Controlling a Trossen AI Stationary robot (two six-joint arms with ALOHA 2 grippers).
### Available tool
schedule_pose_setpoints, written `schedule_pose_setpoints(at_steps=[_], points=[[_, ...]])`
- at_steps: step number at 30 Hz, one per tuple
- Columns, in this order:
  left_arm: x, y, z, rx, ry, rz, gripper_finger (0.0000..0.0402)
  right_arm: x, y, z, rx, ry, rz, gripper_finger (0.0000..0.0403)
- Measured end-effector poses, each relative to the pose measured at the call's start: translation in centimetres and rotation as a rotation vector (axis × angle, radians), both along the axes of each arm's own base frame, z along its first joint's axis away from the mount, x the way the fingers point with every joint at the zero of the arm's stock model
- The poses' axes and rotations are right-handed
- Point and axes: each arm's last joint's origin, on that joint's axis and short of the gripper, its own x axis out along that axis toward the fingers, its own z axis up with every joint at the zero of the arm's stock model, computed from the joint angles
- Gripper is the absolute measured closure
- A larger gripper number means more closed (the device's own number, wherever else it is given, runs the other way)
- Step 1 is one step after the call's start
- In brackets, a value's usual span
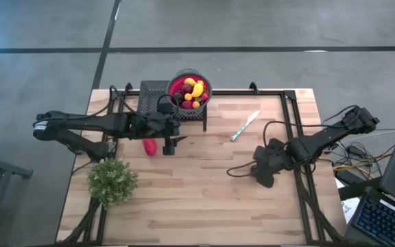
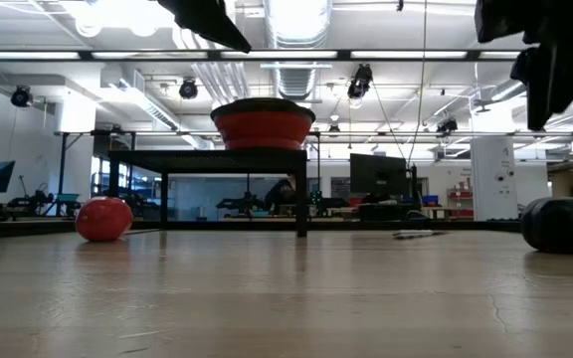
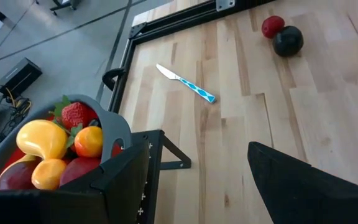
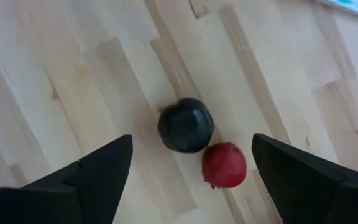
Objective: Pick & Place Fruit
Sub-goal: Put the black plum into the red gray strainer bowl on the shelf
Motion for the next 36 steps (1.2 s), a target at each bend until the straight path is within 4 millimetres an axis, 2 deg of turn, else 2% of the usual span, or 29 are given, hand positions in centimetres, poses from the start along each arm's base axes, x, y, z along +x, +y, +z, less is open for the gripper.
schedule_pose_setpoints(at_steps=[9, 14, 29, 33, 36], points=[[0.1, 0.0, 0.1, -0.002, -0.016, 0.001, 0.0122, -0.3, -0.1, -2.8, 0.015, 0.017, -0.003, 0.0063], [0.1, 0.0, 0.1, -0.002, -0.018, 0.001, 0.0122, -0.5, -0.2, -4.4, 0.029, 0.016, -0.051, 0.0069], [0.1, 0.0, 0.2, -0.009, -0.030, 0.005, 0.0122, -0.6, -0.2, -5.3, 0.043, 0.027, 0.011, 0.0119], [0.2, 0.0, -0.2, -0.009, -0.023, 0.005, 0.0122, -0.3, 0.0, -6.3, 0.078, -0.040, 0.018, 0.0127], [0.2, 0.0, -0.6, -0.009, -0.021, 0.005, 0.0122, -0.5, -0.4, -7.2, 0.075, -0.029, 0.001, 0.0129]])
